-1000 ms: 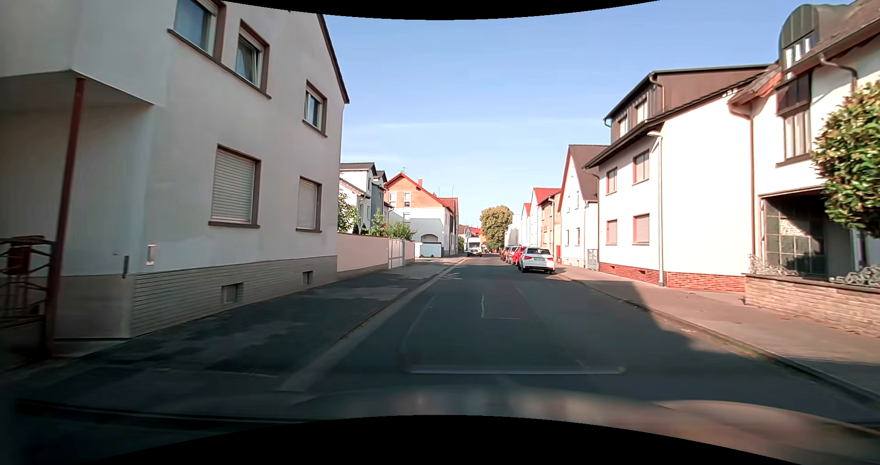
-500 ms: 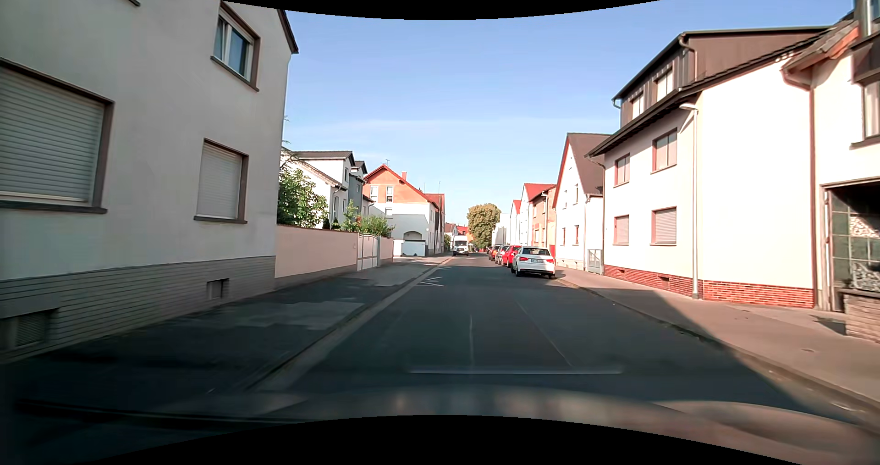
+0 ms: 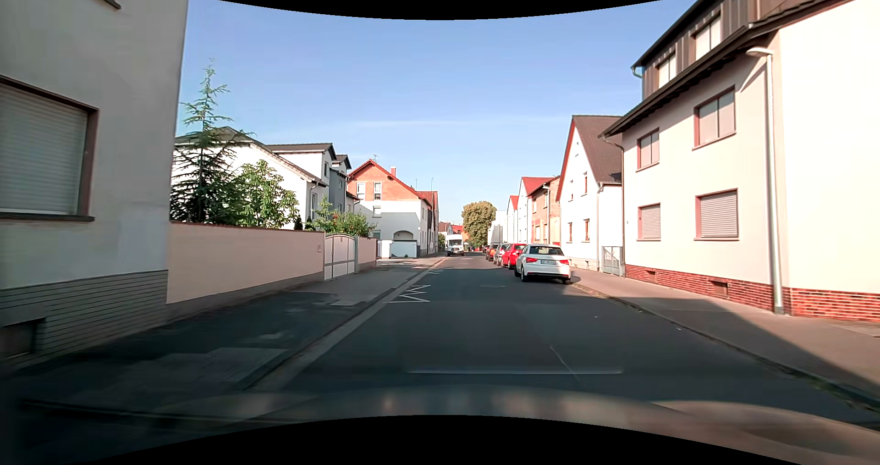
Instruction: Follow the waypoints while adhering to traffic rules and regulations
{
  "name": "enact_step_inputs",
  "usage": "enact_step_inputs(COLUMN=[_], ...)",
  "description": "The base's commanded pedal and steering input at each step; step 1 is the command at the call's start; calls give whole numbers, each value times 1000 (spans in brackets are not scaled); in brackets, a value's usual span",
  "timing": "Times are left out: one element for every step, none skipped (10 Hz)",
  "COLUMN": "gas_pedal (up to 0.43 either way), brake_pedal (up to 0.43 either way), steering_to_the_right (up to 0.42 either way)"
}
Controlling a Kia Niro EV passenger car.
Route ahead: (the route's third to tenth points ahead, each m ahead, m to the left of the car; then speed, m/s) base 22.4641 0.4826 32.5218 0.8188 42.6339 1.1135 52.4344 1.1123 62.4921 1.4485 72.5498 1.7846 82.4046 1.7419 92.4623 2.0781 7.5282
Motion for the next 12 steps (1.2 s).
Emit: enact_step_inputs(gas_pedal=[0,0,0,0,0,0,0,0,0,0,0,0], brake_pedal=[0,0,0,0,0,0,0,0,0,0,0,0], steering_to_the_right=[2,0,0,0,0,0,0,0,0,0,0,0])
